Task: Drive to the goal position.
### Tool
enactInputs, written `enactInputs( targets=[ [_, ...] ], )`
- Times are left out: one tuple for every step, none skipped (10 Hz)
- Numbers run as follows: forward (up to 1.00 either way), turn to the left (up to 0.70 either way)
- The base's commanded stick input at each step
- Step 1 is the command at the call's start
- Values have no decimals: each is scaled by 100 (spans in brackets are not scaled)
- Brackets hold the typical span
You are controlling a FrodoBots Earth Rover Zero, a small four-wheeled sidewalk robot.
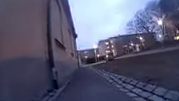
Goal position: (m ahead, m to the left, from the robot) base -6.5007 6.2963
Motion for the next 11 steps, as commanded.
enactInputs(
  targets=[
    [50,-48],
    [50,-22],
    [50,0],
    [50,0],
    [50,0],
    [50,0],
    [50,0],
    [50,0],
    [50,0],
    [50,0],
    [50,0]
  ],
)
